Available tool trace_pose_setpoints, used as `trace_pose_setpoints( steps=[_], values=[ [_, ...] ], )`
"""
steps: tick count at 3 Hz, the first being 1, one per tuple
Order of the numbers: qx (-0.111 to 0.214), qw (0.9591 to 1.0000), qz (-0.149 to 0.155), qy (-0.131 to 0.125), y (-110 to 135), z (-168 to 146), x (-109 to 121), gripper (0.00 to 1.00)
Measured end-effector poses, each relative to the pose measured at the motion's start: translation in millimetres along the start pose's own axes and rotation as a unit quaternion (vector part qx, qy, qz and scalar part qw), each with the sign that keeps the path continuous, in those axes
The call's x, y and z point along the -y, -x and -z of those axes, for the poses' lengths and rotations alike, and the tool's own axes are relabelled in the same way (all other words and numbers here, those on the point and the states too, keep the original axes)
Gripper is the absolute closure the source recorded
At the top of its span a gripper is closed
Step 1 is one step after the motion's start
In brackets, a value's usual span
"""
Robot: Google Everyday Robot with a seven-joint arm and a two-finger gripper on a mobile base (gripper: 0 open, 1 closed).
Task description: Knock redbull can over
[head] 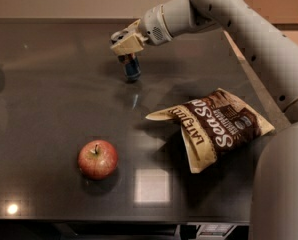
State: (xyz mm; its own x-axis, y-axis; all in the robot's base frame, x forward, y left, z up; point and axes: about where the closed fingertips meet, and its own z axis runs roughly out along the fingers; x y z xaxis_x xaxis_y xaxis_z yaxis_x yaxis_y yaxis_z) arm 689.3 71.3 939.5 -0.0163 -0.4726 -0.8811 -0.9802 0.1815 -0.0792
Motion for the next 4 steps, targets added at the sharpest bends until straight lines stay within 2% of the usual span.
trace_pose_setpoints(
  steps=[1,2,3,4],
  values=[
    [-0.089,0.9955,0.027,0.018,-8,6,-5,1.00],
    [-0.182,0.9809,0.050,0.045,-27,3,-12,1.00],
    [-0.258,0.9615,0.070,0.063,-42,-1,-16,0.83],
    [-0.318,0.9408,0.095,0.069,-50,-4,-18,0.59]
  ],
)
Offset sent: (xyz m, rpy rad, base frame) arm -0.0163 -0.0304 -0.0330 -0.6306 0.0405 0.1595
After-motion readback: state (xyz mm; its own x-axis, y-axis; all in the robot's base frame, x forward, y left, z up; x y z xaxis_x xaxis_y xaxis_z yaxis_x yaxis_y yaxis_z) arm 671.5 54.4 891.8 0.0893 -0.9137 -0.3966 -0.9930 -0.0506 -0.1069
